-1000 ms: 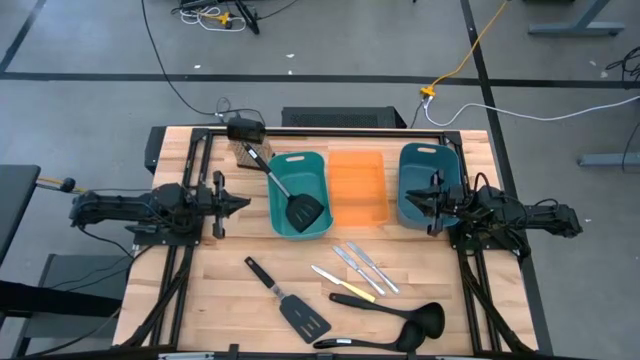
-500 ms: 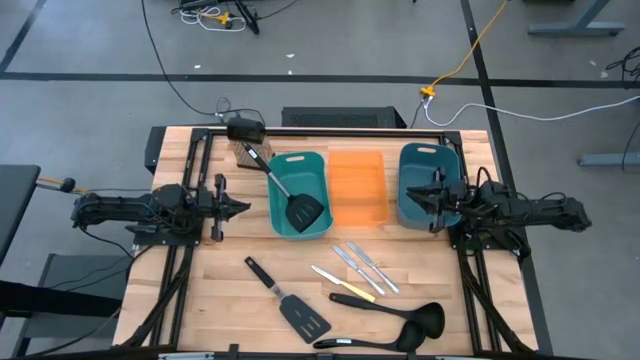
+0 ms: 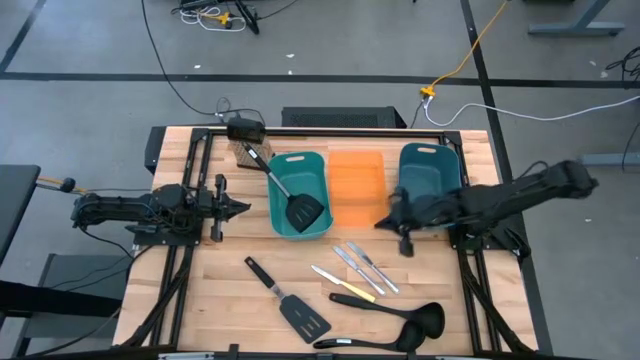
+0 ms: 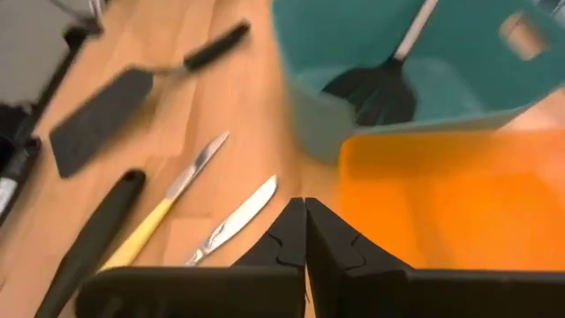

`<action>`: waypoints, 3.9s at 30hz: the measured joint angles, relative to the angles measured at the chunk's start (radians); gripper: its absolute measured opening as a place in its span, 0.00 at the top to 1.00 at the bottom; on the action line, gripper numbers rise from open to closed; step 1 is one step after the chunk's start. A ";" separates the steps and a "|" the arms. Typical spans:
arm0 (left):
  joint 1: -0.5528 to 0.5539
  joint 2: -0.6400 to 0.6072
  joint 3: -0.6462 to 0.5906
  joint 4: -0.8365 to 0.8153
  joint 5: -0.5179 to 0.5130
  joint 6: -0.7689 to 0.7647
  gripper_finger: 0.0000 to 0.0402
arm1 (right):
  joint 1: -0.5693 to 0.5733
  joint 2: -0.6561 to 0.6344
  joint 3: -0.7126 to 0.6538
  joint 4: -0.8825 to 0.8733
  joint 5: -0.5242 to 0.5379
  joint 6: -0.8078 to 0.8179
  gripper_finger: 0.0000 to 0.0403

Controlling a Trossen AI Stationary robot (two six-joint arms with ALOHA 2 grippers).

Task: Pick & Place Kitchen Items
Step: Put the yellow table knife into the orange bin

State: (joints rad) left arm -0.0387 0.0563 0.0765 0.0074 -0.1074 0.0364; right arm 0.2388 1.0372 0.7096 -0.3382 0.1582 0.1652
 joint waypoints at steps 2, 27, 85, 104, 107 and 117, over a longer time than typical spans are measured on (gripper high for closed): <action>0.000 0.000 0.000 0.000 0.000 0.000 0.98 | 0.036 0.097 0.026 0.036 0.008 0.036 0.99; 0.000 0.002 0.000 -0.005 0.000 -0.031 0.98 | 0.264 0.790 0.405 0.115 0.174 0.473 0.70; 0.000 0.002 0.000 -0.004 0.000 -0.033 0.98 | 0.261 0.899 0.404 -0.043 0.108 0.560 0.87; 0.000 0.002 0.001 -0.005 0.000 -0.033 0.98 | 0.272 0.866 0.400 0.015 0.172 0.508 0.87; 0.000 0.002 0.001 -0.005 0.000 -0.033 0.98 | 0.289 0.839 0.400 0.031 0.238 0.486 0.87; 0.000 0.002 0.001 -0.006 0.001 -0.028 0.98 | 0.400 0.607 0.400 0.055 0.475 0.313 0.87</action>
State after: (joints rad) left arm -0.0391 0.0585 0.0772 0.0014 -0.1066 0.0082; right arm 0.6391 1.6440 1.1100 -0.2833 0.6336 0.4778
